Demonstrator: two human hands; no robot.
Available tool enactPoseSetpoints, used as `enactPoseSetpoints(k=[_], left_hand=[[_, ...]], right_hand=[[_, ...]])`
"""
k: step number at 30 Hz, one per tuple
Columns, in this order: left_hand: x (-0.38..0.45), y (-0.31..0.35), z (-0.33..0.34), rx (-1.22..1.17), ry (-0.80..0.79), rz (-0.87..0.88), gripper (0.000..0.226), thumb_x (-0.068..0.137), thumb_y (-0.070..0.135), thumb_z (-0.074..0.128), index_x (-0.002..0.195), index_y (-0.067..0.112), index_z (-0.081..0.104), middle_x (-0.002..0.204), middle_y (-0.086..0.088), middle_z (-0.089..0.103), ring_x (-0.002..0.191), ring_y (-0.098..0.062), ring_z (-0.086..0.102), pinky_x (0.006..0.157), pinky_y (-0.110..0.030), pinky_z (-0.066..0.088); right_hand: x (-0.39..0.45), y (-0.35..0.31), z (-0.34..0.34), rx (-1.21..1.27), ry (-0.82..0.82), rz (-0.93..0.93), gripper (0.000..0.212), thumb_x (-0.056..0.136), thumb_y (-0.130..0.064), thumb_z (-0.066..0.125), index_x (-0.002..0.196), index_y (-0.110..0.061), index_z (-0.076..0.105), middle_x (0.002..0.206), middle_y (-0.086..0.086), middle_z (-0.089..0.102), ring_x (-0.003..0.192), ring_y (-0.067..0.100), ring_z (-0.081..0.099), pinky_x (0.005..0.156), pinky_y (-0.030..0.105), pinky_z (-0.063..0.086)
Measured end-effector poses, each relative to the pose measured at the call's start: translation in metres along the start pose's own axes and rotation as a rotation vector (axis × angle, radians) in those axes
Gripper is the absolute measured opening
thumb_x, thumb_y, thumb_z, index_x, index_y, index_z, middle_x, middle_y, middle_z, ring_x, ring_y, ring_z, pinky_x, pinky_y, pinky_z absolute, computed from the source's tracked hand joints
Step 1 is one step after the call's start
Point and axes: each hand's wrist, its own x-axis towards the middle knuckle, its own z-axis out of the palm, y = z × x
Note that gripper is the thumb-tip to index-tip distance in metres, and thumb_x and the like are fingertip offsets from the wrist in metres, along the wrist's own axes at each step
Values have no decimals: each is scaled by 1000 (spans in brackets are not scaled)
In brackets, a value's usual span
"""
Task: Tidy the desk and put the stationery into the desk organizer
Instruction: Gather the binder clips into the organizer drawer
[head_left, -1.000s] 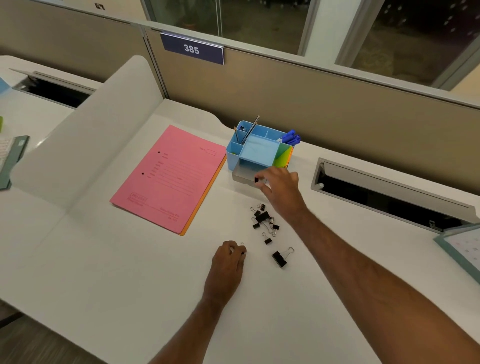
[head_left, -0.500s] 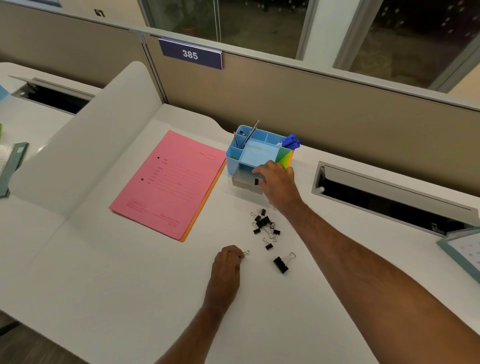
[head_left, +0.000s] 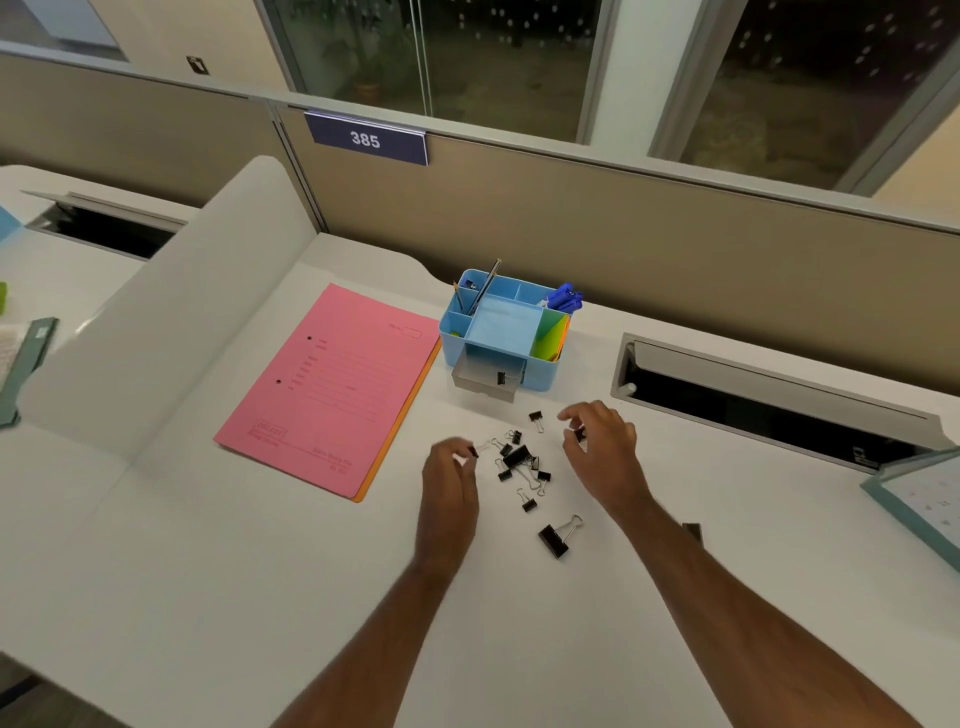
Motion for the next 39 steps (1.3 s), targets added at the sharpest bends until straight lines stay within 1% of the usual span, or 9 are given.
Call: enactPoseSetpoints(k=[6,10,13,17,21,25,30,33,39], left_hand=[[68,28,-13,71,14,103,16,103,6,54,112,19,51,117,4,55,105,-18,53,90,-21,41],[114,37,-11,161,-24,72,15,101,8,58,111,17,51,110,-1,57,102,-19,56,82,-29,51],[136,34,-4,270,-93,56,16,100,4,56,104,19,53,103,1,59,100,-16,59,74,-17,49],[146,35,5,377,-137,59,14,101,4,51,98,17,54,93,-4,61,91,-20,61,75,-40,59],[147,36,9,337,-135,41,10,103,10,52,102,19,54,101,-3,62,99,-17,61,81,-40,61],[142,32,7,243,-97,30,27,95,5,65,115,19,54,118,-2,56,116,-15,54,92,-39,58],[104,25,4,131,22,103,24,90,3,65,106,16,52,106,5,49,94,-18,53,81,-34,50],[70,12,7,85,4,39,22,92,5,64,103,20,52,104,8,49,93,-14,51,84,-32,49],[9,-27,11,91,-60,-134,23,90,5,65,98,22,53,97,10,52,95,-13,54,85,-38,52]], right_hand=[[-22,17,2,16,-48,65,21,94,-13,61,109,-28,65,101,-12,59,97,11,54,89,32,27],[-32,20,0,31,-53,95,20,95,-13,61,109,-27,65,100,-13,58,96,9,54,90,32,29],[-36,25,0,26,-64,108,18,96,-13,61,108,-26,65,99,-14,56,94,8,53,91,32,30],[-39,29,4,35,-78,114,19,95,-12,61,108,-26,66,99,-12,58,97,11,55,89,31,28],[-39,31,6,40,-89,107,19,95,-12,60,108,-26,65,98,-11,58,97,11,55,89,32,29],[-39,30,8,31,-104,93,19,95,-13,61,109,-26,65,97,-12,58,96,9,54,88,31,28],[-38,31,15,27,-142,53,15,95,-20,64,108,-28,66,97,-14,59,97,8,53,87,31,26],[-37,29,20,23,-210,24,14,94,-27,67,108,-31,66,98,-16,60,100,8,54,90,34,29],[-39,18,30,-5,-195,43,22,91,-46,69,103,-29,62,91,-14,61,93,9,56,91,35,34]])
